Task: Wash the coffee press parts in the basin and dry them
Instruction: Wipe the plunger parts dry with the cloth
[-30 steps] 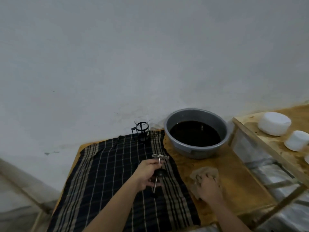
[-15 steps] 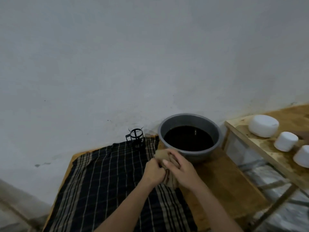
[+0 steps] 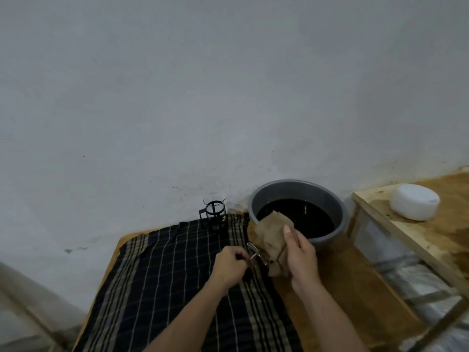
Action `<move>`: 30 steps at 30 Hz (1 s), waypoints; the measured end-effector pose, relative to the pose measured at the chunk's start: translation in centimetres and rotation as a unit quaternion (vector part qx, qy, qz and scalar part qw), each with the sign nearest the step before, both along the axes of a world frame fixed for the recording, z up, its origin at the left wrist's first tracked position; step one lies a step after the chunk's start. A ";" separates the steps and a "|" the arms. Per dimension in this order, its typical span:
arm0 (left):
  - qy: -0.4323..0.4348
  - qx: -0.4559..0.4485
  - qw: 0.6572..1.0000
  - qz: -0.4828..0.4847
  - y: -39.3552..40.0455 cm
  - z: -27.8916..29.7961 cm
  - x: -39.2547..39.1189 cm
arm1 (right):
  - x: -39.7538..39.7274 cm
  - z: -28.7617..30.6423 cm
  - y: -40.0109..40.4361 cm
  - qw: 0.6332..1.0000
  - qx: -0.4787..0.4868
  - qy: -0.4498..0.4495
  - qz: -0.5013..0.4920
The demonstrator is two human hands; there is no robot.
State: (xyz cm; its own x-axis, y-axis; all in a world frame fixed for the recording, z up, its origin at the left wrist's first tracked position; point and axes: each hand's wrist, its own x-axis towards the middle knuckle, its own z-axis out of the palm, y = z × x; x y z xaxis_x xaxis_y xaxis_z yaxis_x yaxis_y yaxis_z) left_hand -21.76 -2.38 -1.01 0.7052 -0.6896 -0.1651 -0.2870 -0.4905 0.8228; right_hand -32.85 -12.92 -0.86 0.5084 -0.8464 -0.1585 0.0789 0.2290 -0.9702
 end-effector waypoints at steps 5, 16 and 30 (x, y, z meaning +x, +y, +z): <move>-0.010 -0.052 0.997 -0.060 -0.6 1.0 -0.1 | 0.2 0.7 0.5 0.951 -0.214 0.112 0.193; -0.312 0.067 0.945 -0.068 -0.3 1.4 -2.3 | 1.8 3.3 0.4 0.960 -0.205 0.188 -0.011; -0.097 -0.056 0.993 -0.035 2.0 2.0 1.0 | 1.8 1.9 -2.3 0.968 0.231 0.002 0.101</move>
State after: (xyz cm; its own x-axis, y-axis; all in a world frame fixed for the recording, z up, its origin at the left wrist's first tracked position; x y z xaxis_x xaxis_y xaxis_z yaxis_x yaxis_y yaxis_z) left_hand -20.78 -0.42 0.94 0.6658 -0.7445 0.0497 -0.4750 -0.3715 0.7977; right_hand -31.00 -15.18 1.01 0.6544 -0.5682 -0.4989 -0.0158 0.6494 -0.7603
